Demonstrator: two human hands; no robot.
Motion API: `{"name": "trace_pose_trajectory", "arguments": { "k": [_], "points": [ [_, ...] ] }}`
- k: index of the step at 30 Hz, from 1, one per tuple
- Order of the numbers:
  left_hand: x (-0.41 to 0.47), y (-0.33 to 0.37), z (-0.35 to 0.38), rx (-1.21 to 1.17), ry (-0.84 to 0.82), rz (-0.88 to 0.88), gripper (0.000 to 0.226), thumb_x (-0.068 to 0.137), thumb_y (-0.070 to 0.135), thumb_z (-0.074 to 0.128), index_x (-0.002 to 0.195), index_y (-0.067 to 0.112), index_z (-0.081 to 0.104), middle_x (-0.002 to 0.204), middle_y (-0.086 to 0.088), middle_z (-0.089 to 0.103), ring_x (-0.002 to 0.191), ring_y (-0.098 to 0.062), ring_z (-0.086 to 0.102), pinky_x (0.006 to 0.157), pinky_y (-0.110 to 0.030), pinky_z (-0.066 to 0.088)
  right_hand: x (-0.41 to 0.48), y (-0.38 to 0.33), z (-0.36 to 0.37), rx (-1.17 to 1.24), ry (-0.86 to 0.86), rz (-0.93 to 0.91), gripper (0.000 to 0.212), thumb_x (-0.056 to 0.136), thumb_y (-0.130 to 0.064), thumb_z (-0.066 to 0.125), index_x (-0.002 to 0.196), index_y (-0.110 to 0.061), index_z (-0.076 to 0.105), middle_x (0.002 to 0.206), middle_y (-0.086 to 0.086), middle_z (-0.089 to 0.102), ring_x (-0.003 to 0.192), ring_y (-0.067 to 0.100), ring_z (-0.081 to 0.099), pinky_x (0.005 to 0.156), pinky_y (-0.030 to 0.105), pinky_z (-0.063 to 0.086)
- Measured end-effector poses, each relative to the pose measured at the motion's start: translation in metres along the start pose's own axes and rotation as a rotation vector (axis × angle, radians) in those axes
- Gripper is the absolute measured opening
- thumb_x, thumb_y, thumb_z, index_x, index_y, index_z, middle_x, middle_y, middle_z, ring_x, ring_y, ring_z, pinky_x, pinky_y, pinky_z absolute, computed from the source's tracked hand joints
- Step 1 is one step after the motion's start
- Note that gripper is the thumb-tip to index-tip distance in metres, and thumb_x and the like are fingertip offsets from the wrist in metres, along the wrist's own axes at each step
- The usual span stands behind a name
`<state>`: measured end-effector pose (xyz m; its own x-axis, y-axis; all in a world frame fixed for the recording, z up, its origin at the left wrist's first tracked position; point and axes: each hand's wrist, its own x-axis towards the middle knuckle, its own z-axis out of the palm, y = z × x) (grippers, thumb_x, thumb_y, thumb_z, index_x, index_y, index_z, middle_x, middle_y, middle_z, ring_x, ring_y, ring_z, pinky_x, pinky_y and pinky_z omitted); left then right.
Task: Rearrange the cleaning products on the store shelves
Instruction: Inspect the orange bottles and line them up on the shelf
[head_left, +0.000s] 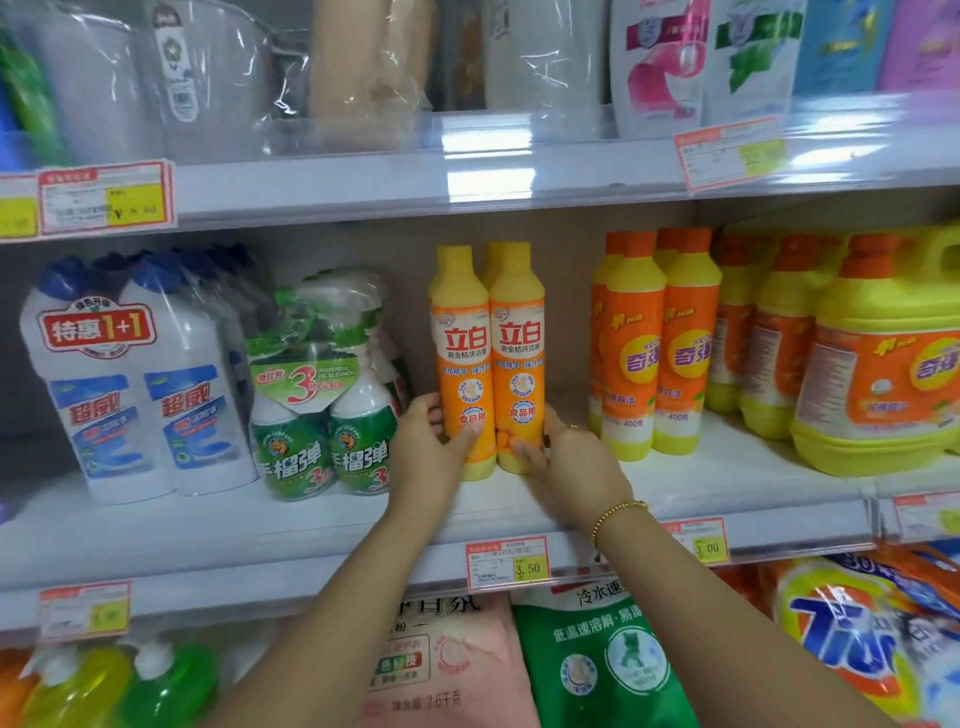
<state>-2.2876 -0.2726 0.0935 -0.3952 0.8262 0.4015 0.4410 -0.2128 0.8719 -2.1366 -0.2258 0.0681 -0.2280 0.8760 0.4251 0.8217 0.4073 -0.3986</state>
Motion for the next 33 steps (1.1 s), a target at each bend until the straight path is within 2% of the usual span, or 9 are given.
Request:
{"name": "trace_pose_trajectory", "arguments": {
  "k": [5,8,10,13,17,20,23,27,33],
  "points": [
    [-0.029,0.016,-0.009,0.122,0.079,0.103,0.054,0.088,0.019,0.068,0.136,0.008,0.047,0.132,-0.005,0.053,0.112,-0.014,0.053,0.094,-0.027,0.044,-0.007,-0.004,-0.012,0.086,-0.067,0.011,0.042,0.095,-0.040,0.048,0.124,-0.010,0.051,0.109,0.013,0.067,0.101,0.032,0.060,0.079,0.035,0.047],
    [-0.076,0.033,-0.016,0.064,0.075,0.306,0.014,0.094,0.028,0.058,0.094,0.015,0.063,0.094,0.004,0.064,0.084,-0.009,0.057,0.075,-0.024,0.047,-0.033,0.000,-0.043,0.240,0.048,-0.023,0.027,0.094,-0.027,0.056,0.097,-0.003,0.067,0.091,0.014,0.071,0.088,0.028,0.064,0.075,0.036,0.046],
    [-0.116,0.036,-0.011,0.072,-0.085,0.322,0.038,0.093,0.036,0.050,0.065,0.012,0.055,0.063,0.000,0.058,0.064,-0.017,0.054,0.063,-0.032,0.042,-0.068,0.013,-0.070,0.246,0.193,-0.082,0.025,0.092,-0.024,0.059,0.078,-0.004,0.065,0.073,0.011,0.067,0.072,0.024,0.060,0.066,0.036,0.042],
    [-0.179,0.017,0.014,0.171,-0.499,0.235,0.046,0.092,0.038,0.053,0.059,0.007,0.053,0.056,-0.012,0.056,0.054,-0.022,0.052,0.060,-0.039,0.043,-0.146,0.046,-0.092,0.259,0.185,-0.069,0.034,0.091,-0.028,0.062,0.064,-0.009,0.051,0.054,-0.002,0.047,0.054,0.010,0.043,0.055,0.022,0.033],
    [-0.244,-0.030,0.059,0.315,-1.042,-0.009,0.007,0.086,0.020,0.069,0.083,0.015,0.065,0.072,0.001,0.061,0.065,-0.011,0.054,0.063,-0.028,0.049,-0.258,0.125,-0.077,0.219,-0.128,0.112,0.025,0.083,-0.014,0.069,0.066,-0.018,0.051,0.062,-0.006,0.053,0.058,0.010,0.050,0.057,0.022,0.038],
    [-0.290,-0.069,0.082,0.403,-1.310,-0.264,0.045,0.079,0.013,0.075,0.120,0.018,0.057,0.107,0.002,0.059,0.090,-0.014,0.058,0.072,-0.024,0.050,-0.336,0.180,-0.051,0.289,-0.378,0.319,0.038,0.072,0.005,0.069,0.076,-0.027,0.049,0.083,-0.001,0.061,0.073,0.010,0.058,0.065,0.027,0.045],
    [-0.337,-0.095,0.093,0.538,-1.470,-0.287,0.074,0.076,0.010,0.078,0.140,0.018,0.041,0.134,-0.004,0.049,0.114,-0.023,0.056,0.090,-0.030,0.048,-0.403,0.201,-0.019,0.426,-0.648,0.445,0.051,0.069,-0.004,0.080,0.100,-0.033,0.052,0.110,-0.008,0.057,0.098,0.012,0.057,0.075,0.016,0.047],
    [-0.376,-0.108,0.099,0.423,-1.355,-0.429,0.060,0.076,0.024,0.079,0.127,0.013,0.050,0.116,-0.002,0.057,0.098,-0.020,0.061,0.089,-0.033,0.051,-0.444,0.184,0.021,0.550,-0.646,0.460,0.068,0.067,-0.026,0.085,0.124,-0.036,0.050,0.123,-0.020,0.052,0.111,0.003,0.050,0.089,0.021,0.047],
    [-0.374,-0.102,0.102,0.401,-1.250,-0.425,0.067,0.057,0.051,0.076,0.112,0.016,0.061,0.106,0.000,0.066,0.097,-0.017,0.063,0.090,-0.031,0.050,-0.439,0.159,0.040,0.597,-0.386,0.395,0.049,0.068,-0.029,0.084,0.108,-0.038,0.056,0.104,-0.018,0.064,0.098,0.004,0.059,0.092,0.029,0.048]
  ]
}}
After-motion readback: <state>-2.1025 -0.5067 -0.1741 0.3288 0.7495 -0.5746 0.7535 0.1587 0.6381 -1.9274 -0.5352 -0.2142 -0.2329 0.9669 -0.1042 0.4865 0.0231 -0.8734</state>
